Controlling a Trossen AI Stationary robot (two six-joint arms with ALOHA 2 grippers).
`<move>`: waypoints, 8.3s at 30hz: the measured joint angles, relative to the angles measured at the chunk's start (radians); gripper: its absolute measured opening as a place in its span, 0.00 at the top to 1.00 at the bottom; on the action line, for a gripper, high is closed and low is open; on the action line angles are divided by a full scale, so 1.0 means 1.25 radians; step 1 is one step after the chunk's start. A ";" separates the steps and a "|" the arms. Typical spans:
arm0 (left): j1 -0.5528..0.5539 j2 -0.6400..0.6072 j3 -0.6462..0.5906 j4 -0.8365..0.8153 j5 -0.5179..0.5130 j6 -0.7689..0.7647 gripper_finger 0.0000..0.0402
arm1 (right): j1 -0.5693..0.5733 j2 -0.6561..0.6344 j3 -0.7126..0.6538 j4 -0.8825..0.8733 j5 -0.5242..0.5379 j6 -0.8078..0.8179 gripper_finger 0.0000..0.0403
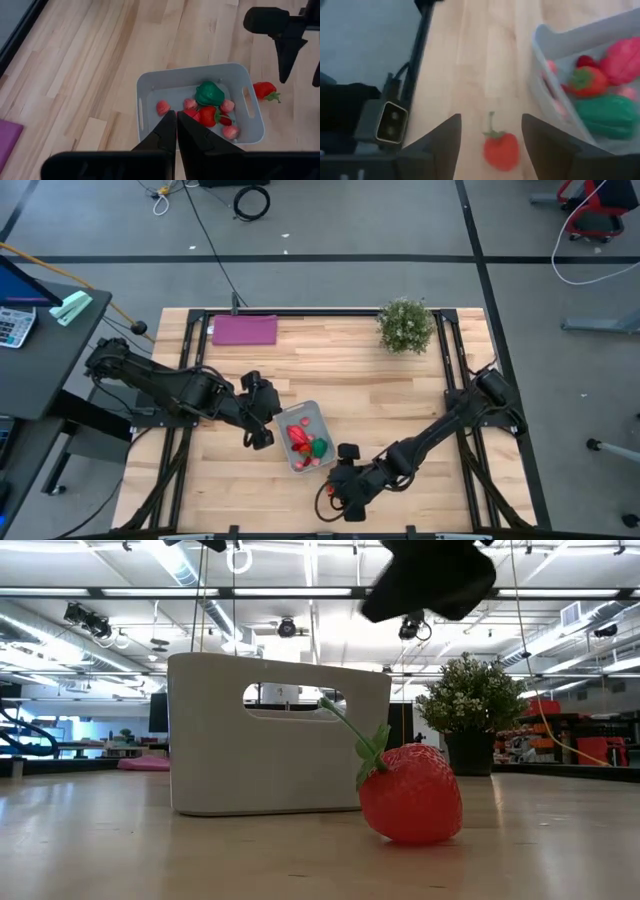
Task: Pick and placing Produce into tupperware
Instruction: Put the red strawberry into the gray bin, then return to Home Position
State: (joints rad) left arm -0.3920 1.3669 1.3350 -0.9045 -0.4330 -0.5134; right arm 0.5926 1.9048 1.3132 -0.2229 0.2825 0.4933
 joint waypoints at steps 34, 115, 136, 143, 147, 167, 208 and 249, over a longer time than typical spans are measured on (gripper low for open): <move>0.002 0.099 0.000 -0.008 0.000 0.029 0.94 | -0.028 0.128 0.000 0.113 -0.002 -0.115 0.98; -0.379 -0.414 -0.592 0.861 -0.208 0.262 0.91 | 0.205 -0.930 -0.604 0.159 0.141 -0.258 0.73; -0.044 -0.797 -0.693 0.747 -0.066 0.396 0.91 | -0.038 -1.212 -0.721 0.038 0.075 -0.286 0.73; -0.043 -0.822 -0.886 0.943 -0.064 0.378 0.94 | -0.045 -1.226 -0.930 0.330 0.074 -0.285 0.73; -0.038 -0.822 -0.991 1.080 -0.064 0.377 0.93 | -0.066 -1.226 -0.999 0.444 0.056 -0.266 0.73; -0.039 -0.822 -1.059 1.066 -0.065 0.420 0.91 | -0.162 -1.227 -1.042 0.254 0.037 -0.148 0.73; -0.039 -0.822 -1.059 1.067 -0.065 0.420 0.92 | -0.165 -1.227 -1.025 0.231 0.093 -0.145 0.73; -0.039 -0.822 -1.059 1.067 -0.065 0.420 0.92 | -0.165 -1.227 -1.024 0.232 0.093 -0.145 0.73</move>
State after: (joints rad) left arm -0.4407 0.3397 0.0116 0.4290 -0.5148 0.0116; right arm 0.3859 0.3716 0.0326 0.0669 0.3985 0.3120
